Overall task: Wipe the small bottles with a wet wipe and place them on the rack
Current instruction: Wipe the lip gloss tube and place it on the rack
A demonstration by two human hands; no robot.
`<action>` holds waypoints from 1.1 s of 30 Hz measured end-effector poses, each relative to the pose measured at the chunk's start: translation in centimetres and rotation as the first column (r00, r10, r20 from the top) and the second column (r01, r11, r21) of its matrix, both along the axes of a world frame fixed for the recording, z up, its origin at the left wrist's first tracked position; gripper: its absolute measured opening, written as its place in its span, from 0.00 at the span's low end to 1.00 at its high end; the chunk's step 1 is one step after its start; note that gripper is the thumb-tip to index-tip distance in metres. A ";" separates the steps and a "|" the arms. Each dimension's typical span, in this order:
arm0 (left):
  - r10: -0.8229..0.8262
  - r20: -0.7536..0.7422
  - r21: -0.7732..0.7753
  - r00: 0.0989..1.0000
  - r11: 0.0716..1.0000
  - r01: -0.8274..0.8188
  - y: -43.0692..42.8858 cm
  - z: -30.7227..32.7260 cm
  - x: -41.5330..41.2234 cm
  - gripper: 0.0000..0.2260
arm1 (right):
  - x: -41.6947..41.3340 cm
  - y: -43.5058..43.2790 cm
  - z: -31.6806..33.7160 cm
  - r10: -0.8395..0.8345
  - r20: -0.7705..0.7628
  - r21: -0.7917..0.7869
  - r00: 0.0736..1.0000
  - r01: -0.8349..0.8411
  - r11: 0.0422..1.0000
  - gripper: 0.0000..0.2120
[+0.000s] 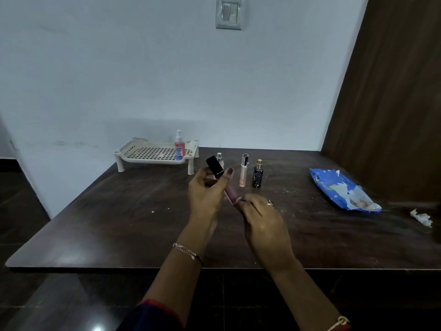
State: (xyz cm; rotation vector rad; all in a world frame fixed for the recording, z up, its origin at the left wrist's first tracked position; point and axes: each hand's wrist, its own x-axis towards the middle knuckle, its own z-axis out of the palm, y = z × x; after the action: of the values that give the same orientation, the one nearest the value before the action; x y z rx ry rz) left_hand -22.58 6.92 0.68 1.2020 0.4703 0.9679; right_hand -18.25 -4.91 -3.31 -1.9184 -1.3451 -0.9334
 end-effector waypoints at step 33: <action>0.224 -0.299 0.259 0.928 0.955 -0.147 17.0 1.5 -1.1 0.19 | 3.5 8.4 1.4 0.329 -0.759 0.293 0.561 -0.156 0.943 0.12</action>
State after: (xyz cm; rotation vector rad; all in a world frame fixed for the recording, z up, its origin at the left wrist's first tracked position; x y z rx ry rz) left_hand -23.69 23.95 2.22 1.5630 0.7614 1.0098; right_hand -14.77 3.45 -1.87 -1.6011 -0.8662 0.0175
